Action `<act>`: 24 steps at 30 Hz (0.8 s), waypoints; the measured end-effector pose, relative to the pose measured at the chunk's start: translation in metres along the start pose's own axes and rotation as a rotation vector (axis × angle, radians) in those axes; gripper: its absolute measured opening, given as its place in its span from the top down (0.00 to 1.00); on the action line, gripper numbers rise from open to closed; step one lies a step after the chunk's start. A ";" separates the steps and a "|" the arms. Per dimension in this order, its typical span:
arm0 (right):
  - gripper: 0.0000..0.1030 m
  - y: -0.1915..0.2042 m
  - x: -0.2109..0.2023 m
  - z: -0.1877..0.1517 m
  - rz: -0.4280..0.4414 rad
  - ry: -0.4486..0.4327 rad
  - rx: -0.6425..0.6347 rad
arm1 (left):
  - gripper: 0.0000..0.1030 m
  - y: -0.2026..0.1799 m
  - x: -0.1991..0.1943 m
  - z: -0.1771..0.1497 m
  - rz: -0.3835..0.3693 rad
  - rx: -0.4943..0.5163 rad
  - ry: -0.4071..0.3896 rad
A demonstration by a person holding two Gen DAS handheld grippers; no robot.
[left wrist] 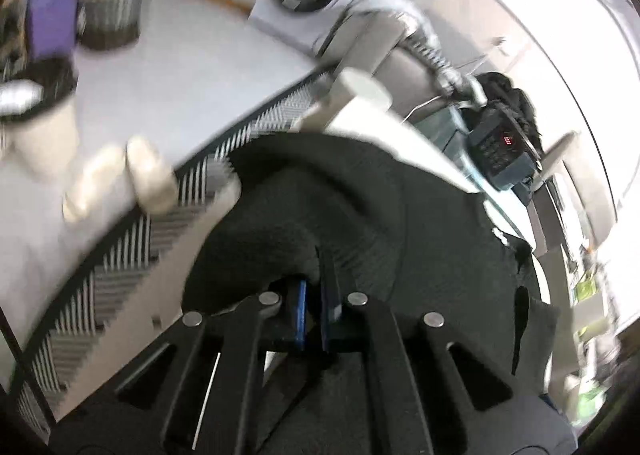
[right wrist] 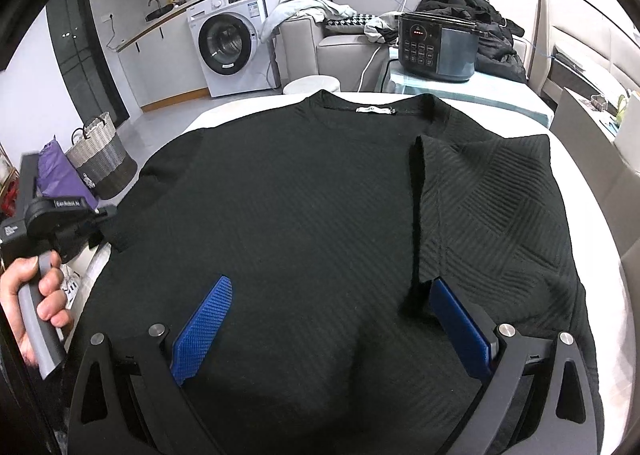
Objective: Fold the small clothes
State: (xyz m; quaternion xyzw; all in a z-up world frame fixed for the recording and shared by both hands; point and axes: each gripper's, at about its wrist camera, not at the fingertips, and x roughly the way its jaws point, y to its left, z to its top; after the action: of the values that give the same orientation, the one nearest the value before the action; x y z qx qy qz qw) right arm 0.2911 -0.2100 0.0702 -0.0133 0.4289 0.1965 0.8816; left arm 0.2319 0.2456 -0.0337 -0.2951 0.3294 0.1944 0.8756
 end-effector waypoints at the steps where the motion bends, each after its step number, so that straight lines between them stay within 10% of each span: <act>1: 0.02 -0.001 0.000 0.000 0.001 -0.001 0.000 | 0.98 -0.016 -0.007 0.003 -0.005 0.060 -0.036; 6: 0.02 -0.011 -0.002 0.001 -0.003 -0.010 0.025 | 0.97 -0.120 -0.019 -0.013 -0.070 0.407 -0.071; 9: 0.02 -0.022 -0.003 0.002 -0.014 -0.017 0.057 | 0.84 -0.164 0.009 -0.043 -0.127 0.579 0.104; 11: 0.02 -0.030 -0.002 0.002 -0.017 -0.017 0.079 | 0.73 -0.166 0.030 -0.058 -0.169 0.562 0.226; 17: 0.02 -0.032 0.004 0.004 -0.023 -0.001 0.085 | 0.43 -0.121 0.012 -0.054 -0.298 0.392 0.248; 24: 0.02 -0.001 0.018 0.012 0.068 0.015 0.043 | 0.43 -0.048 0.014 -0.017 -0.218 0.161 0.210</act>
State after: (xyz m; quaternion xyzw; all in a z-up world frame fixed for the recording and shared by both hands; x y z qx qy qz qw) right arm 0.3109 -0.2022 0.0641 0.0187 0.4396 0.2172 0.8713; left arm 0.2594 0.2009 -0.0345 -0.2768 0.3998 0.0393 0.8730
